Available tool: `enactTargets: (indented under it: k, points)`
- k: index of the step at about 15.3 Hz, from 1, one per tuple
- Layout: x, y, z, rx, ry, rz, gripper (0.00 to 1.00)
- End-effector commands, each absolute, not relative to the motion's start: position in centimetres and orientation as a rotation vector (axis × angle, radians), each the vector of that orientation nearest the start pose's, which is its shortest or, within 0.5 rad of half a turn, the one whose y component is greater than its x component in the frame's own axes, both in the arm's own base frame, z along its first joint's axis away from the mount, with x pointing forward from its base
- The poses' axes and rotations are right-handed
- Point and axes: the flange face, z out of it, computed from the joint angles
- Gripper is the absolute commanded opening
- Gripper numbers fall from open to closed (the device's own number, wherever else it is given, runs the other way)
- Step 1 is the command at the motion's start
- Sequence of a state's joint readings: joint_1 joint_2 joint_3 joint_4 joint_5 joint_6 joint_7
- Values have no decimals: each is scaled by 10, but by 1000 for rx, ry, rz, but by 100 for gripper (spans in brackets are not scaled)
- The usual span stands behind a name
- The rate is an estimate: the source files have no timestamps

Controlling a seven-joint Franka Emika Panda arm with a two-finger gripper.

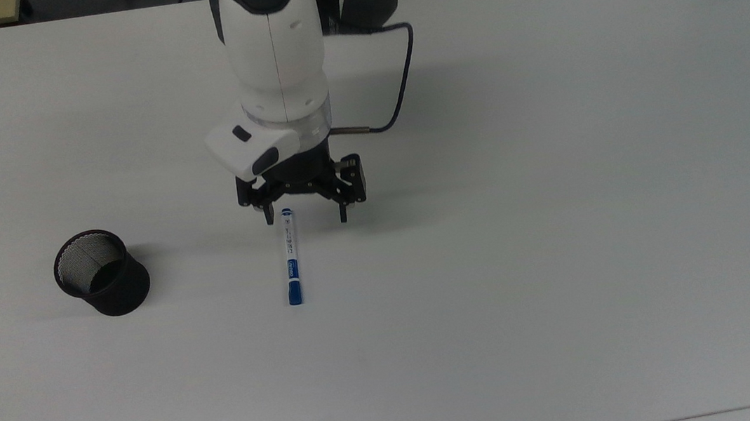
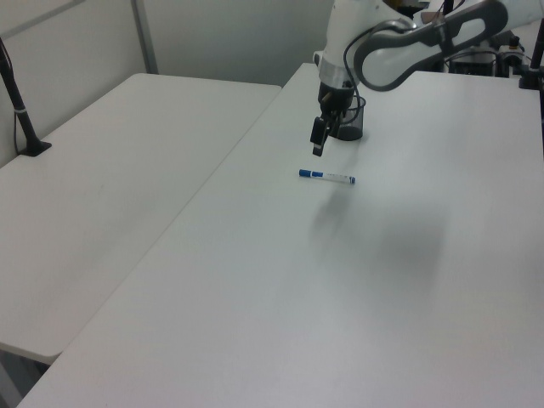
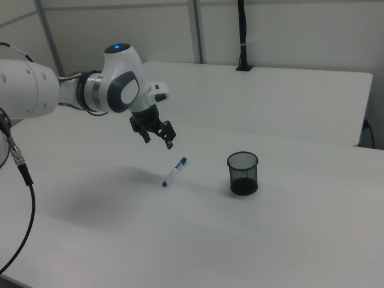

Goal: Insert the marker
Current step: 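Move the open gripper down over the blue-capped white marker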

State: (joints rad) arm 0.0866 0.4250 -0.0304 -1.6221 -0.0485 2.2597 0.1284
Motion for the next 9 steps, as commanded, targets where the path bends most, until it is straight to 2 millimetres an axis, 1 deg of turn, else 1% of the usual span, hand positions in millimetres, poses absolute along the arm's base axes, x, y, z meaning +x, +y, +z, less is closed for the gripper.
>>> enactTargets:
  k: [1,2,4,6,7,9]
  points:
    - [708,27,373,-3172,48,-445,100]
    - [711,23,365,-3173,50,-462,96]
    - [716,22,348,-3173,35,-507,92]
    - [720,23,337,-3172,12,-558,79]
    - [722,23,331,-3173,6,-563,77]
    - [722,24,321,-3175,0,-561,77]
